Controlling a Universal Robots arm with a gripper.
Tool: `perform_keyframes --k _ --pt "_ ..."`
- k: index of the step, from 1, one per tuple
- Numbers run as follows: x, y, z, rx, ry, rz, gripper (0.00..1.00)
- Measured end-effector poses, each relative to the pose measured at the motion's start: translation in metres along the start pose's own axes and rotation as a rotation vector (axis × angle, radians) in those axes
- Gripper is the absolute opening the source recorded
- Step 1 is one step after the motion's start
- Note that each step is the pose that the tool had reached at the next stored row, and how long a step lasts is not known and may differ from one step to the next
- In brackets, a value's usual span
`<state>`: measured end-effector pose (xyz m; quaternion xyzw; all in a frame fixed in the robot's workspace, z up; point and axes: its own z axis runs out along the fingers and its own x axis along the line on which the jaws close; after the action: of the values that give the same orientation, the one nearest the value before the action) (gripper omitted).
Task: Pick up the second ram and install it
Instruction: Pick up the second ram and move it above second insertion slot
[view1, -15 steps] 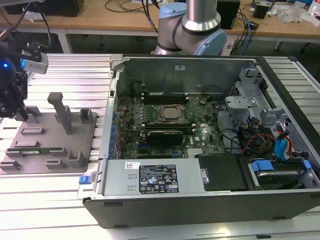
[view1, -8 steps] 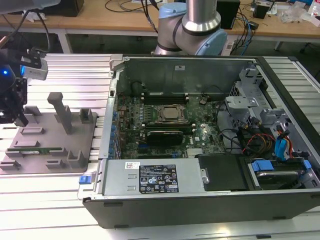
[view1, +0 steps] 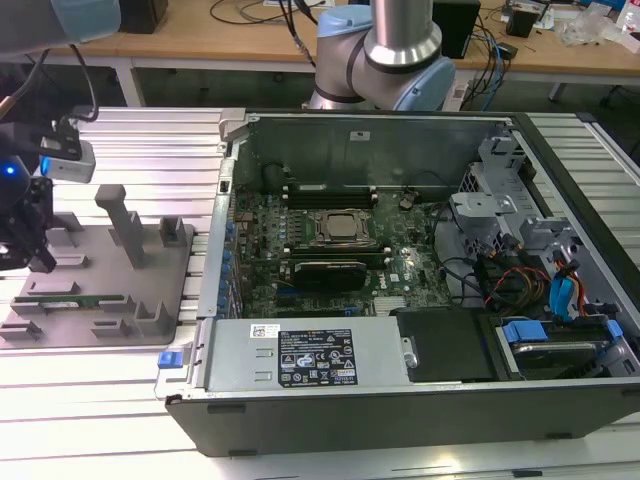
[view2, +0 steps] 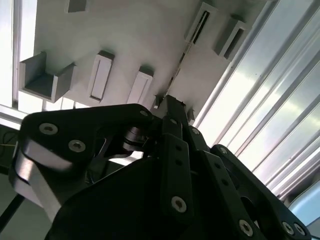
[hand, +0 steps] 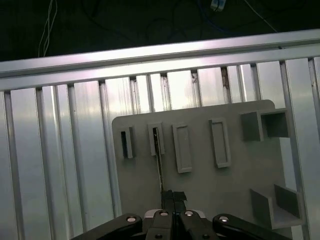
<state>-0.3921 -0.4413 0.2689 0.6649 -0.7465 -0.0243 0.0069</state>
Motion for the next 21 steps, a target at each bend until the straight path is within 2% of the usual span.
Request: perform_keyframes --k 14,18,21 --pt "0.0045 0.0012 0.0173 -0.0007 0.0007 -0.033 0.08" --pt "0.0050 0.0029 0.0289 -0.0020 0.0010 -0.077 0.08" --pt "0.0051 0.0028 0.0346 -0.0024 0.0019 -0.100 0.08"
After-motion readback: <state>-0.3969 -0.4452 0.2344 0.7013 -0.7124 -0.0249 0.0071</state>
